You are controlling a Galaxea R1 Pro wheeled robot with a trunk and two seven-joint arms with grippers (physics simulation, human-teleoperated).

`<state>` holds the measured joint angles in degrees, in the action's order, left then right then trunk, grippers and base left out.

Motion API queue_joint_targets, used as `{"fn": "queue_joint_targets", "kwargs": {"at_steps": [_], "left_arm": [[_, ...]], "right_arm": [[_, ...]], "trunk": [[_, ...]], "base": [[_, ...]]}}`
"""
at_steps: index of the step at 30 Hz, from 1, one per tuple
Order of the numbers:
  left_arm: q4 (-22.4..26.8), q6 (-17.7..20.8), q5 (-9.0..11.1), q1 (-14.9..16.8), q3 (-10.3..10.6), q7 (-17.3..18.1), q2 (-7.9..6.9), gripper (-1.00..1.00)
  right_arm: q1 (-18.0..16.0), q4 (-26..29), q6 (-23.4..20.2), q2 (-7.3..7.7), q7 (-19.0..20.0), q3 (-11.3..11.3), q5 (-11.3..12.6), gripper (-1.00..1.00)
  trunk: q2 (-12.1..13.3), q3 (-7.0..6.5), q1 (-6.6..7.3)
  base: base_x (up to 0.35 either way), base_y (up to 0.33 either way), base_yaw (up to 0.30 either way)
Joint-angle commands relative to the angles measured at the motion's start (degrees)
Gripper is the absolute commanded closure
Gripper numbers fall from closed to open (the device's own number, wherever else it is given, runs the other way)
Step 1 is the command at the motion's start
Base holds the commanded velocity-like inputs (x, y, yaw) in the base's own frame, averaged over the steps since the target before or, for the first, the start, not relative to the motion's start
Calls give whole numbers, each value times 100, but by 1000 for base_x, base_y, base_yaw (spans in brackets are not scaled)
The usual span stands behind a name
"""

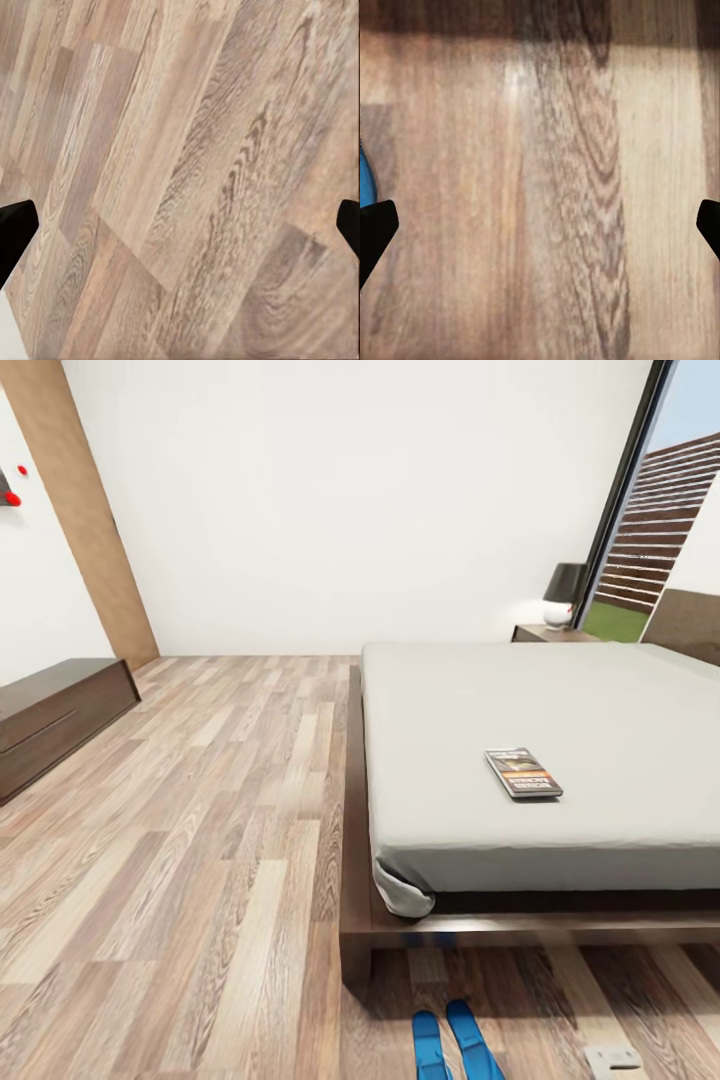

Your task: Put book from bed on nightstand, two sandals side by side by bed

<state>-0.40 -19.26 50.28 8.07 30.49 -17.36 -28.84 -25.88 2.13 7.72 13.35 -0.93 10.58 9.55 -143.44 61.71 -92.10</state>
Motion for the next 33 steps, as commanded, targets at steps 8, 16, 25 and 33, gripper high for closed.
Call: {"fn": "queue_joint_targets", "kwargs": {"at_steps": [8,16,25,33], "left_arm": [[-4,-46,40,-7,37,220,464,-100],[-4,-111,47,-14,37,434,703,-100],[-10,-302,88,-52,34,987,839,-100],[-5,-409,80,-146,20,1120,949,-100]], "right_arm": [[2,-15,19,-59,-11,51,56,-100],[3,-21,19,-25,-12,45,56,-100],[102,-65,19,-7,-8,40,50,-100],[134,-71,19,5,-6,31,44,-100]], "trunk": [[9,-173,22],[20,-351,42],[381,-512,240],[702,-656,416]], "base": [[0,0,0],[0,0,0],[0,0,0],[0,0,0]]}}
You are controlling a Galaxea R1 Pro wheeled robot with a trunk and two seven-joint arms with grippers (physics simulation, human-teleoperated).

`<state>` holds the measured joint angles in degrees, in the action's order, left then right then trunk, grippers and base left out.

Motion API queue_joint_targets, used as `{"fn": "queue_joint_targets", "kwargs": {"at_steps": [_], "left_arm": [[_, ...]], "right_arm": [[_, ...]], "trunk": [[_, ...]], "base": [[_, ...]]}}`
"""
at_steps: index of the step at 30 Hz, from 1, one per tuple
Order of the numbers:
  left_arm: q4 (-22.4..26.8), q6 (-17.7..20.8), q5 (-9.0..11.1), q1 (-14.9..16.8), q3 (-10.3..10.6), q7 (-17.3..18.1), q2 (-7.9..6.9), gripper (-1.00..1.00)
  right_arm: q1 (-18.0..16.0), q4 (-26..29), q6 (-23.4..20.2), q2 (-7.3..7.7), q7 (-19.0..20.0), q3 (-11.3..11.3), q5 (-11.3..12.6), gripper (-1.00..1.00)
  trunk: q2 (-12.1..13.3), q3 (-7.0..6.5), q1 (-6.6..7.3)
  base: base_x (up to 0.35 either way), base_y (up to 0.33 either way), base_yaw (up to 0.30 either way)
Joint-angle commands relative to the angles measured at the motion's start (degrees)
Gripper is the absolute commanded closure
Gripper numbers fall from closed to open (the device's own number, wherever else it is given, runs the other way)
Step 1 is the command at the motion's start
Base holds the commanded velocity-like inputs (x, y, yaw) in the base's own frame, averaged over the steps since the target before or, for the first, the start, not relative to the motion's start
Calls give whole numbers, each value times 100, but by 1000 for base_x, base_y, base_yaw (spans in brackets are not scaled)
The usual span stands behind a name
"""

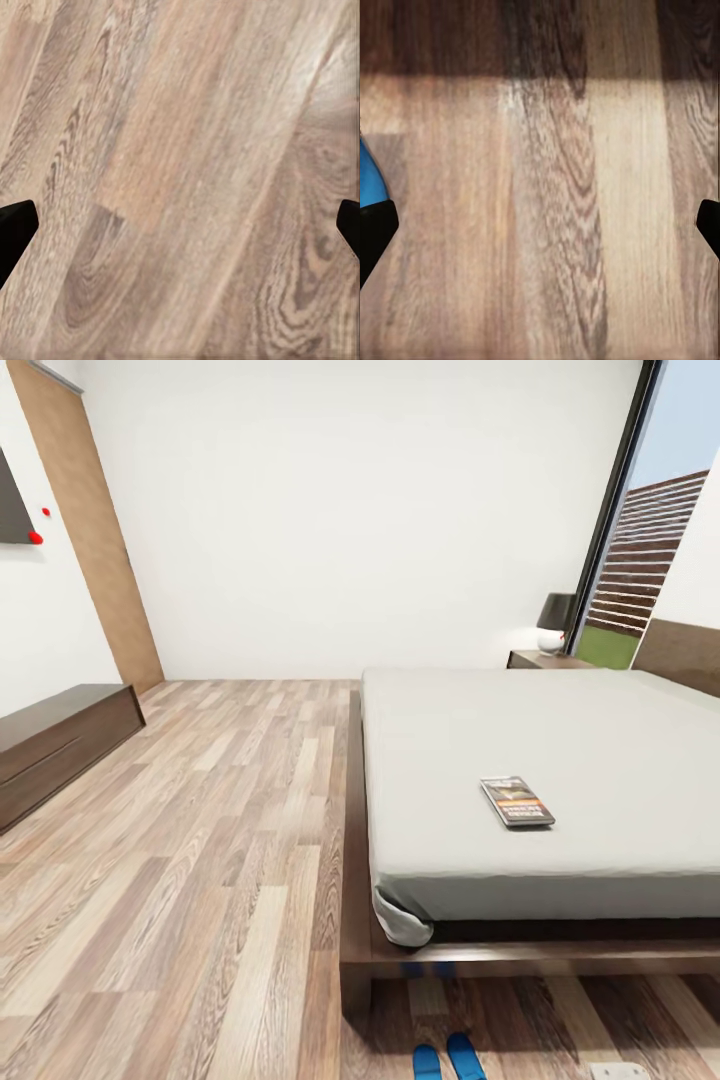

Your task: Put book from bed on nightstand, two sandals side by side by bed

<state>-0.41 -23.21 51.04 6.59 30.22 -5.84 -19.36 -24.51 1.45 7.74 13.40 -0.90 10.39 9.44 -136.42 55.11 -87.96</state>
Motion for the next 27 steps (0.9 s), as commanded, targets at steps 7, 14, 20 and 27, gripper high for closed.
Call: {"fn": "queue_joint_targets", "kwargs": {"at_steps": [7,14,20,27], "left_arm": [[-3,-177,3,-13,39,-6,45,-100],[-3,-212,0,-16,38,2,63,-100],[-3,-217,4,-17,37,3,67,-100],[-3,-218,7,-17,33,3,72,-100]], "right_arm": [[45,-4,20,10,-8,33,52,-100],[66,-5,27,18,-8,26,50,-100],[76,-3,33,12,-11,27,43,-100],[77,-3,31,-14,-27,41,21,-100]], "trunk": [[280,-121,156],[561,-247,309],[802,-355,441],[1082,-480,595]], "base": [[0,0,0],[0,0,0],[0,0,0],[0,0,0]]}}
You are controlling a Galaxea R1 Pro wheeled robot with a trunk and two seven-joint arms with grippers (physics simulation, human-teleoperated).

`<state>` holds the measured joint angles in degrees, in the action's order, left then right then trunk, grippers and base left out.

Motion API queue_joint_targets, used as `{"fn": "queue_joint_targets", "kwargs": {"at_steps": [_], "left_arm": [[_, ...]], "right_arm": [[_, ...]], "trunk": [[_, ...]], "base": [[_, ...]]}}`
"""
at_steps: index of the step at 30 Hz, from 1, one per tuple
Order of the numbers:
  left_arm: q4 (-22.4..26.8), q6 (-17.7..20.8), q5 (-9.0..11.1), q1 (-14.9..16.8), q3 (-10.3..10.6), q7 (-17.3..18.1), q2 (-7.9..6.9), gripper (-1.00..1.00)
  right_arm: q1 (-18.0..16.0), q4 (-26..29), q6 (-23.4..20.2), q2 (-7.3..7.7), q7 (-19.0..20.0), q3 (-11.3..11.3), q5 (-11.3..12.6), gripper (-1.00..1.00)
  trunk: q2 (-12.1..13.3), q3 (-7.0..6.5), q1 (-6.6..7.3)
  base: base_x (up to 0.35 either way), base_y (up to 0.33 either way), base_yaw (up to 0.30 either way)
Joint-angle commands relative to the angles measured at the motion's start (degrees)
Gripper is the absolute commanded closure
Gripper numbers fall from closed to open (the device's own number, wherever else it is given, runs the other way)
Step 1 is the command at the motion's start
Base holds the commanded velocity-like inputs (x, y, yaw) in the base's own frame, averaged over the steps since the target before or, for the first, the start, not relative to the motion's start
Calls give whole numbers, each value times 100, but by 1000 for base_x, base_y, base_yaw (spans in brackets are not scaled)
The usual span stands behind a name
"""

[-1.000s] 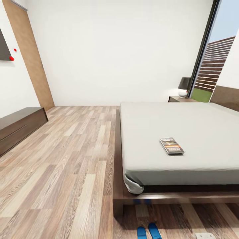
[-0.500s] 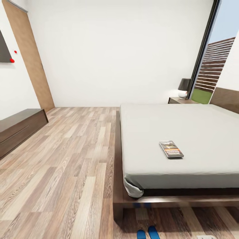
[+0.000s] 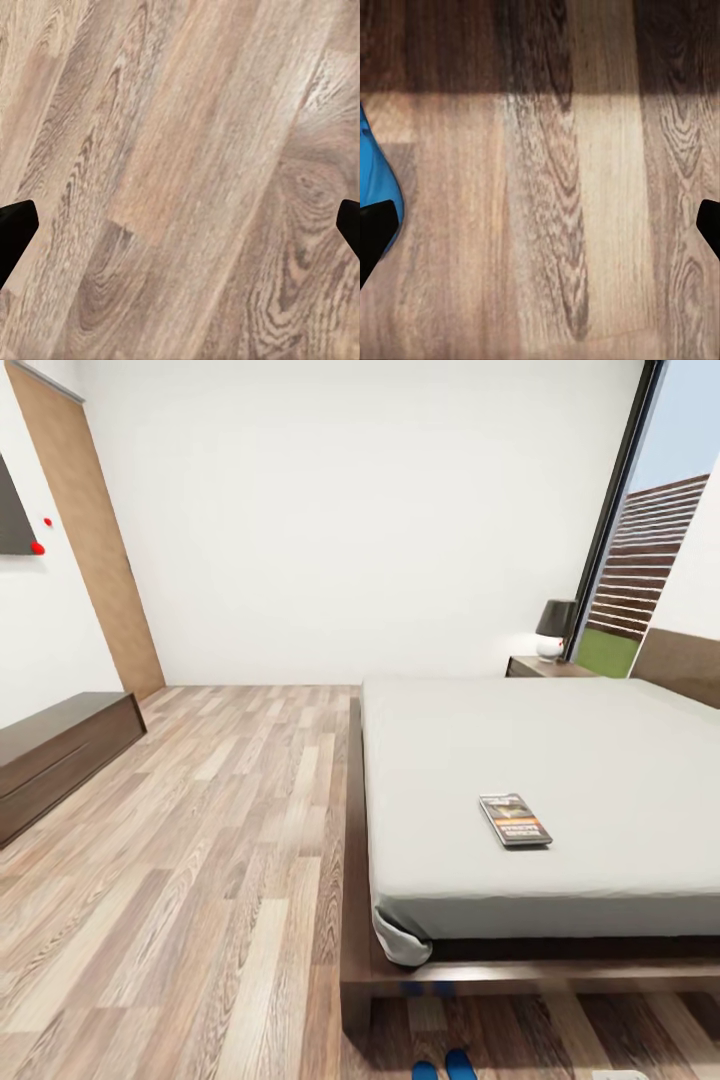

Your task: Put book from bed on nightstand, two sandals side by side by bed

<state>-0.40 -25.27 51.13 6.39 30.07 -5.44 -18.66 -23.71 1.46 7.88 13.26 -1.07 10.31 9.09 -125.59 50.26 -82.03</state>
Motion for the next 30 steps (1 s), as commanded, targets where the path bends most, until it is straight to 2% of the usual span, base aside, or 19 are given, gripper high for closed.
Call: {"fn": "queue_joint_targets", "kwargs": {"at_steps": [1,17,25,30], "left_arm": [[-4,-12,0,3,46,-36,1,-100],[-8,-13,-4,1,46,-36,9,-100],[-11,-13,-32,-4,54,-36,90,-100],[-10,-13,-38,-5,64,-36,114,-100]], "right_arm": [[-2,-4,16,-5,-17,52,49,-100],[-2,-42,12,-17,-74,65,17,-100],[66,-267,11,-35,-77,69,23,-100],[200,-327,9,-122,-77,78,24,-100]], "trunk": [[39,-13,24],[681,-301,375],[1002,-444,551],[1002,-444,551]], "base": [[0,0,0],[0,0,0],[0,0,0],[0,0,0]]}}
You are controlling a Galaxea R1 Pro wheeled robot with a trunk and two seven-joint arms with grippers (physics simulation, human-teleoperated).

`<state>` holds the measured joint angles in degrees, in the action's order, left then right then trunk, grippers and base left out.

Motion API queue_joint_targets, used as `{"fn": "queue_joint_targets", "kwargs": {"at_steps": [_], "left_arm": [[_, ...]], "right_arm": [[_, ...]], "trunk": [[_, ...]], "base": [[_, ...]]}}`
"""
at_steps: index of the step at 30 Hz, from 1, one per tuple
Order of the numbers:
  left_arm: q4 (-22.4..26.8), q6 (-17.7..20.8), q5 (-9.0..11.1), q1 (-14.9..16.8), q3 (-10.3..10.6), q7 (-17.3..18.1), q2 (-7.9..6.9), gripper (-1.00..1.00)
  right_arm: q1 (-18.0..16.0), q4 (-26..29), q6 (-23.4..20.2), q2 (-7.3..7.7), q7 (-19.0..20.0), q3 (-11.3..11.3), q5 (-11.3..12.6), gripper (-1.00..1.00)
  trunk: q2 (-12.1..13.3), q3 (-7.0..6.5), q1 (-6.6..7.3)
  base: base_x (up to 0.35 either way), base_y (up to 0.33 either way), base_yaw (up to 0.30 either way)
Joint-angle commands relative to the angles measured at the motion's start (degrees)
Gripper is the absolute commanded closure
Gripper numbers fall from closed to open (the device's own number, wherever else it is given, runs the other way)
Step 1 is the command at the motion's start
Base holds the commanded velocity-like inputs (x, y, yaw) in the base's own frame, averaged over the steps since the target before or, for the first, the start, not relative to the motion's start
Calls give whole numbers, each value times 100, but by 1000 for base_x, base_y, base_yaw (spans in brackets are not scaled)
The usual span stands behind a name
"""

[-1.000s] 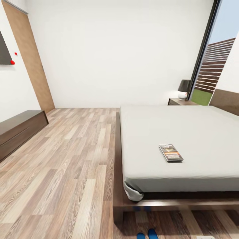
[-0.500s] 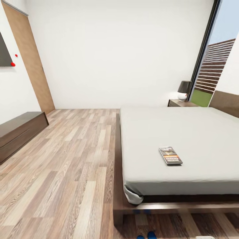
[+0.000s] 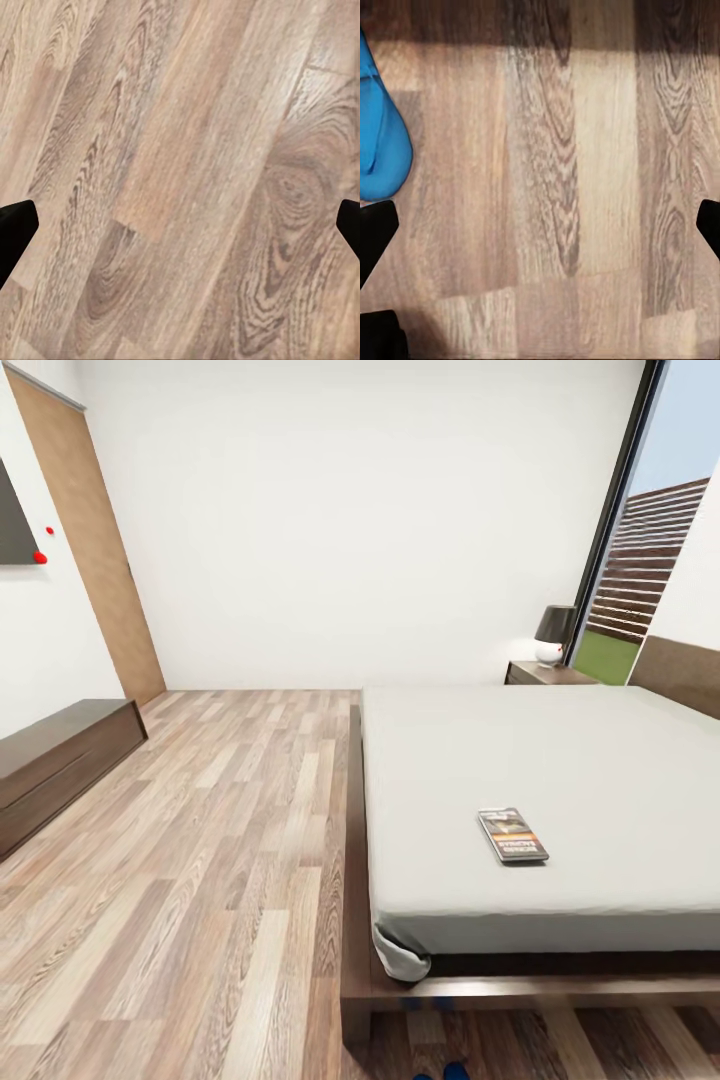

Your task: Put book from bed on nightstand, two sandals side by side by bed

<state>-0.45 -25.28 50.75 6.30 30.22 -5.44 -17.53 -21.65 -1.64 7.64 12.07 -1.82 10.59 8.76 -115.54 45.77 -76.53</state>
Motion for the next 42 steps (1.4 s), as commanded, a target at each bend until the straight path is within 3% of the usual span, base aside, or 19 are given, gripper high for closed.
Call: {"fn": "queue_joint_targets", "kwargs": {"at_steps": [1,6,21,42], "left_arm": [[-4,-12,-2,3,49,-36,4,-100],[-4,-12,-8,3,56,-36,9,-100],[-2,-12,-20,3,67,-36,12,-100],[-7,-12,-22,1,71,-36,34,-100]], "right_arm": [[27,-23,32,-38,-3,49,57,-100],[154,-37,30,-202,-3,48,59,-100],[602,-53,21,-836,3,48,72,-100],[740,-47,19,-919,5,39,73,-100]], "trunk": [[-2,5,1],[-2,5,1],[599,-264,330],[1442,-641,792]], "base": [[0,0,0],[0,0,0],[0,0,0],[0,0,0]]}}
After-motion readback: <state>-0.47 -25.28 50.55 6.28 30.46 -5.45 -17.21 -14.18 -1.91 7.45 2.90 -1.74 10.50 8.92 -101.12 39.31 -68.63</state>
